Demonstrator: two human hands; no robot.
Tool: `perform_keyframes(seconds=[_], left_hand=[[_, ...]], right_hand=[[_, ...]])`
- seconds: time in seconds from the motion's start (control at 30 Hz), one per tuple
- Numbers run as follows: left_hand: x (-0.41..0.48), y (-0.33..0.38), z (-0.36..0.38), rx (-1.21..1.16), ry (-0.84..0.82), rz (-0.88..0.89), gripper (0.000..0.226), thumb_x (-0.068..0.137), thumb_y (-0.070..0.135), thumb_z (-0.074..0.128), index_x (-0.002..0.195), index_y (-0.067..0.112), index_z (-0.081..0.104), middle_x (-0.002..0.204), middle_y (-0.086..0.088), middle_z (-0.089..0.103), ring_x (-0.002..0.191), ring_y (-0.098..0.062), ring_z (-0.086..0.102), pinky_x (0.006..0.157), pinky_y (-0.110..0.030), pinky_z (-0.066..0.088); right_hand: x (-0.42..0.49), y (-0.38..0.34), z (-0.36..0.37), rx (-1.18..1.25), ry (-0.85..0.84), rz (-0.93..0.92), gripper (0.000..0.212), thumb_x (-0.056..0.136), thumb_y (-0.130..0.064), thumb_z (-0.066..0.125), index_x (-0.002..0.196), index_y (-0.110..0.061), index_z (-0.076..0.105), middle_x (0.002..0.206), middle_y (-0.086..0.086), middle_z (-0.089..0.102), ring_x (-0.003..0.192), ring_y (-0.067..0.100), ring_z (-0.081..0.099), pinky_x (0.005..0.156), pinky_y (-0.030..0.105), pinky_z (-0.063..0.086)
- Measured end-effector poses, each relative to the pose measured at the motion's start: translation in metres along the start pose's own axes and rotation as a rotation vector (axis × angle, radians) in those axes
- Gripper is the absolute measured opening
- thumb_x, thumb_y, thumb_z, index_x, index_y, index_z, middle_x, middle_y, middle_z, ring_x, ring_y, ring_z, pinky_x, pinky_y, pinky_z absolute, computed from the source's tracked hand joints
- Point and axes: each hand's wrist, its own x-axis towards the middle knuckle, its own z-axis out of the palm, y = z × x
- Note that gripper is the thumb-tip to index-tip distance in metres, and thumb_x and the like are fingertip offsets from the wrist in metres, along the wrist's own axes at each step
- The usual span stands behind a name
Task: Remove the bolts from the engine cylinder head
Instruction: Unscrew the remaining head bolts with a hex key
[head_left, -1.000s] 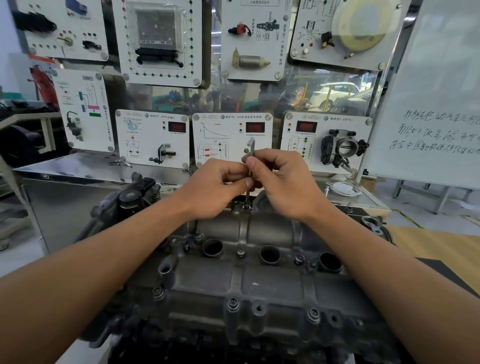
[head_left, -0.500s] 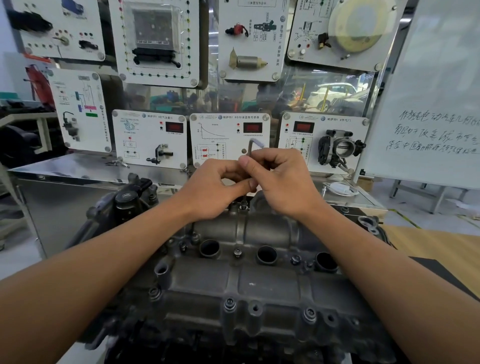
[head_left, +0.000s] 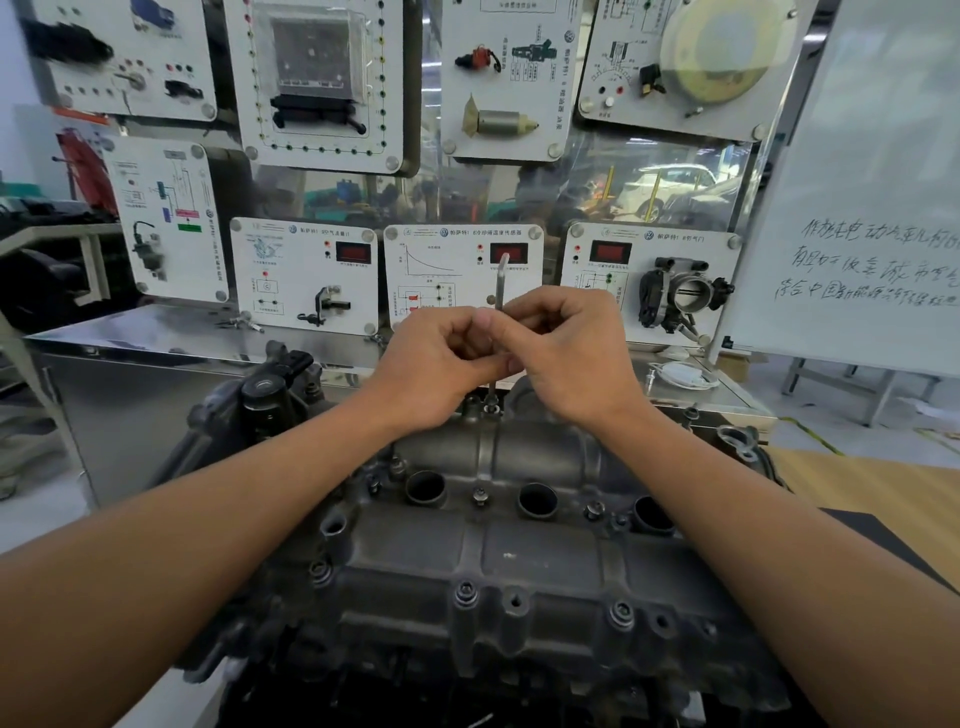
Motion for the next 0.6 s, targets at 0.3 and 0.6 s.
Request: perform_keyframes(seconds=[0.3, 0.6], left_hand=[[-0.002, 0.002, -0.011, 0.004, -0.214, 0.006, 0.023, 0.094, 0.001, 0.062, 0.107, 0.017, 0.074, 0.102, 0.001, 0.077, 0.103, -0.011, 0.071, 0.097, -0.029, 0.053], [-0.001, -0.001, 0.0, -0.008, 0.003, 0.012, 0.011, 0.078, 0.012, 0.082, 0.082, 0.015, 0.072, 0.065, -0.005, 0.066, 0.061, -0.012, 0.057, 0.062, -0.029, 0.052]], right_hand=[[-0.001, -0.004, -0.007, -0.149, -0.166, -0.055, 0.026, 0.1, -0.013, 0.056, 0.079, -0.001, 0.065, 0.064, 0.008, 0.058, 0.061, 0.017, 0.052, 0.061, 0.038, 0.049], [0.001, -0.002, 0.001, -0.043, -0.026, -0.02, 0.013, 0.084, -0.016, 0.078, 0.073, -0.013, 0.073, 0.06, -0.007, 0.066, 0.054, 0.002, 0.058, 0.054, 0.019, 0.05]])
